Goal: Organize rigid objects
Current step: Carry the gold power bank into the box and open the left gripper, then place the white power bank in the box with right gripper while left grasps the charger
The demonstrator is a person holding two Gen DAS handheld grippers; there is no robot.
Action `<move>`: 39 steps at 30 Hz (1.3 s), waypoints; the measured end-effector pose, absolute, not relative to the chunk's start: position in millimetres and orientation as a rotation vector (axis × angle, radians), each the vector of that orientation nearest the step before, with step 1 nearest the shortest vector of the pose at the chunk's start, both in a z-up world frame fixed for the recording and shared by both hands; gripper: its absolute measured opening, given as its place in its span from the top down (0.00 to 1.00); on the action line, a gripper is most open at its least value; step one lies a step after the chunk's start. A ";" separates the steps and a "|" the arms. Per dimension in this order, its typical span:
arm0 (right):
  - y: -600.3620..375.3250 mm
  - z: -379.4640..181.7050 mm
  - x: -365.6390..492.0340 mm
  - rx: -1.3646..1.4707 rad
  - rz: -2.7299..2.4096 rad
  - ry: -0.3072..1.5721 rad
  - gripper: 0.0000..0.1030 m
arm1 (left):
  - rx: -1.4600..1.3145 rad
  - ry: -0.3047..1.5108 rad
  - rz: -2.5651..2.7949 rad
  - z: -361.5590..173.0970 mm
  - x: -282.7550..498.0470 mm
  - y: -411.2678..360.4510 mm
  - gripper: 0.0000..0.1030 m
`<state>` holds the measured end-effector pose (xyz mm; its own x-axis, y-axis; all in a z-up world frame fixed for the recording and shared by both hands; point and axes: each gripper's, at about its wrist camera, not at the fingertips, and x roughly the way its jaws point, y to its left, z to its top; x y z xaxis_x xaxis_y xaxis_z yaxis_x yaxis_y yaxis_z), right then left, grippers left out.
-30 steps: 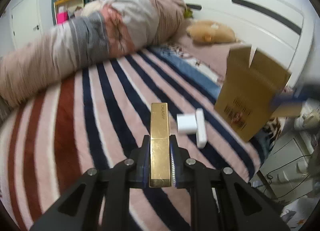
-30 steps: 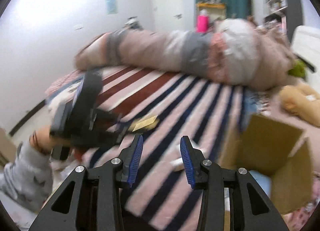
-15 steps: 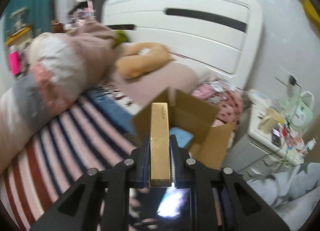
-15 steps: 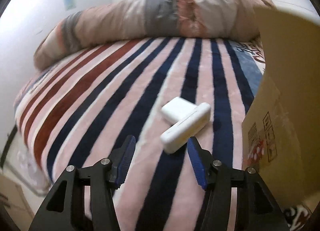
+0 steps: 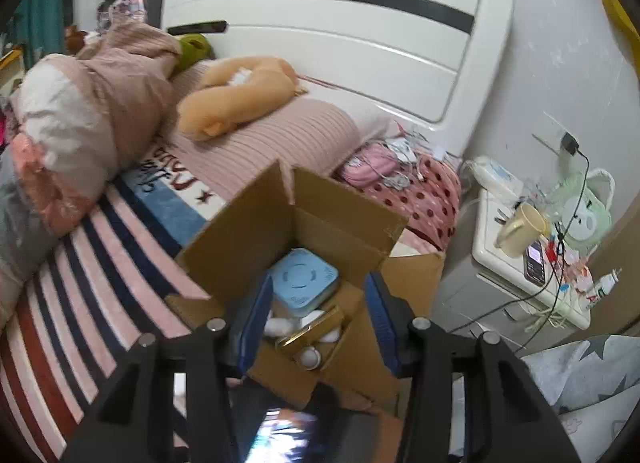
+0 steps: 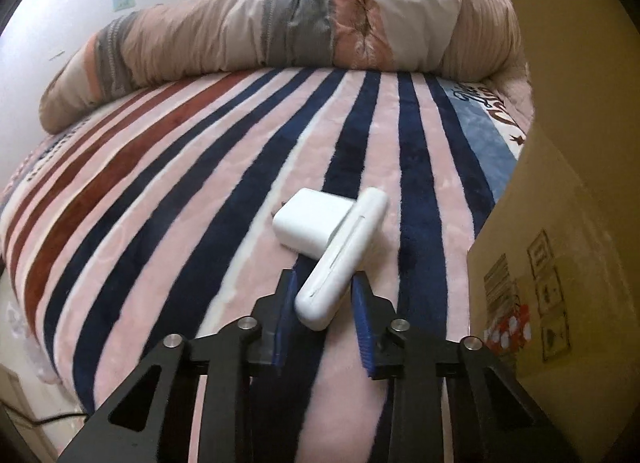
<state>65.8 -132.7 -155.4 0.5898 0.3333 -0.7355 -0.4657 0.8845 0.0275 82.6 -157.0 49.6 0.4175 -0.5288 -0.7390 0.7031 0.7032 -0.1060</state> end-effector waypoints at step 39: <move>-164.9 0.9 7.1 -0.281 0.681 0.574 0.70 | -0.018 0.903 -0.329 -78.2 78.8 45.8 0.44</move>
<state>7.1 -164.9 0.9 0.6317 0.5112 -0.5828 -0.6611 0.7478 -0.0606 78.8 45.8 -78.2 0.5727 -0.2881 -0.7675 0.2734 0.9497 -0.1525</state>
